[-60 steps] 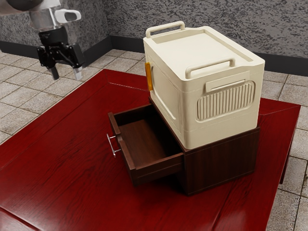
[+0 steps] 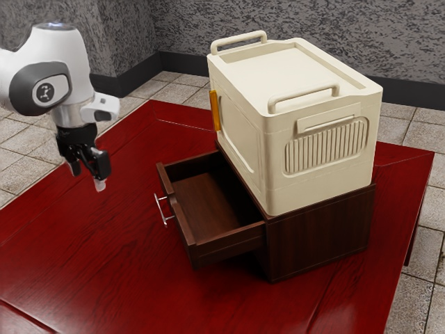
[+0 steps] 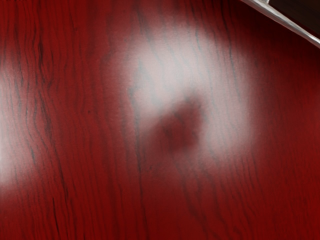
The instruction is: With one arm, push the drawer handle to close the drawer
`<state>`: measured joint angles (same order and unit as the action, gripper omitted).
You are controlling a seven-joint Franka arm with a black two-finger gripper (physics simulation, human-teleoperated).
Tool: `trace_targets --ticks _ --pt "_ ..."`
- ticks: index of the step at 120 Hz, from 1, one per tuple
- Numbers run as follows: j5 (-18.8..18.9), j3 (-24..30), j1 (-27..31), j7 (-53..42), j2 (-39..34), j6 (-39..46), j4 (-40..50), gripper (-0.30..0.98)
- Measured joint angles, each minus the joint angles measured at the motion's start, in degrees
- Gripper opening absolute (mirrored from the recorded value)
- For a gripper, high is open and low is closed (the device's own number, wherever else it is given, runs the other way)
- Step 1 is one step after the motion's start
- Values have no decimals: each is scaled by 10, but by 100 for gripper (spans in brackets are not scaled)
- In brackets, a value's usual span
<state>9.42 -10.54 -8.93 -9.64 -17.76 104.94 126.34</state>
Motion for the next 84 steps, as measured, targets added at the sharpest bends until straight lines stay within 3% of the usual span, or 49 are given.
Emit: trace_targets --ticks 12,40,84 --pt "7 -3 -2 -34 33 70 27 46" --pt "-29 1 -2 -96 60 211 74 23" --pt "-92 54 -2 -179 75 258 90 9"
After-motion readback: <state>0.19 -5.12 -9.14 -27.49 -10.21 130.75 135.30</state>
